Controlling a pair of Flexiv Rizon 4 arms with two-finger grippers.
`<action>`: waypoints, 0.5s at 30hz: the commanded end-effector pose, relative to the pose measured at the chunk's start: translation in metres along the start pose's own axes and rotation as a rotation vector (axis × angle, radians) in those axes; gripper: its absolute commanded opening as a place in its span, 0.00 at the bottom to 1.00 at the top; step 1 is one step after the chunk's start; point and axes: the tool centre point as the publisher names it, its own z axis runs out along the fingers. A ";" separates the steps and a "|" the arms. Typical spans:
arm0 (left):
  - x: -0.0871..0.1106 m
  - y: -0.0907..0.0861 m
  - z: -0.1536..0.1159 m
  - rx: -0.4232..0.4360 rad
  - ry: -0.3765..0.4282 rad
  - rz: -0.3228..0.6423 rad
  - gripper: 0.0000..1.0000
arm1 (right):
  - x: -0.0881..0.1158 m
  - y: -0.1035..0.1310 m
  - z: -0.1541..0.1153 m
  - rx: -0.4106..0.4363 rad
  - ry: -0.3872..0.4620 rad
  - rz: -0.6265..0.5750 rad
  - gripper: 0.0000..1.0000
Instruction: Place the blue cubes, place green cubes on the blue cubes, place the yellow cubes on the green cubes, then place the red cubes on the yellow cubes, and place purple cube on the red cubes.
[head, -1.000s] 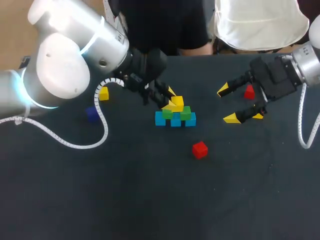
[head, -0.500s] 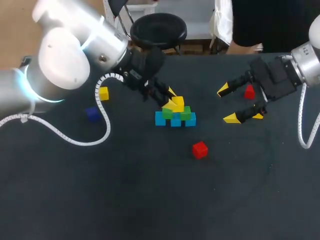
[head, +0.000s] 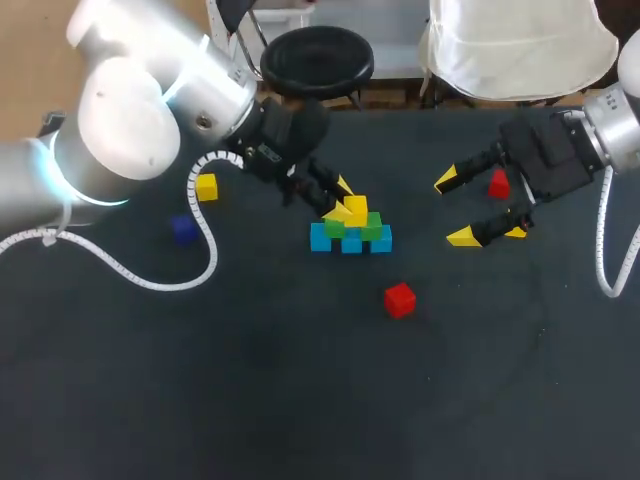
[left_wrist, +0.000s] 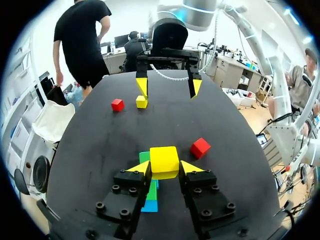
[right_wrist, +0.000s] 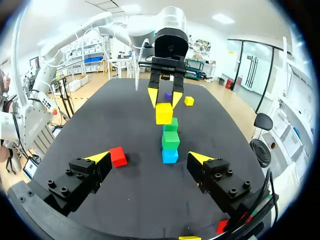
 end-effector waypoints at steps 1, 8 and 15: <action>-0.002 0.005 0.002 0.022 0.010 0.010 0.00 | 0.000 0.000 0.000 0.000 -0.002 -0.001 1.00; 0.002 0.004 0.007 0.034 -0.007 0.002 0.00 | 0.000 0.000 0.000 0.000 -0.002 -0.001 1.00; 0.006 0.005 0.007 0.032 -0.026 0.001 0.00 | 0.000 0.000 0.000 0.000 -0.002 -0.001 1.00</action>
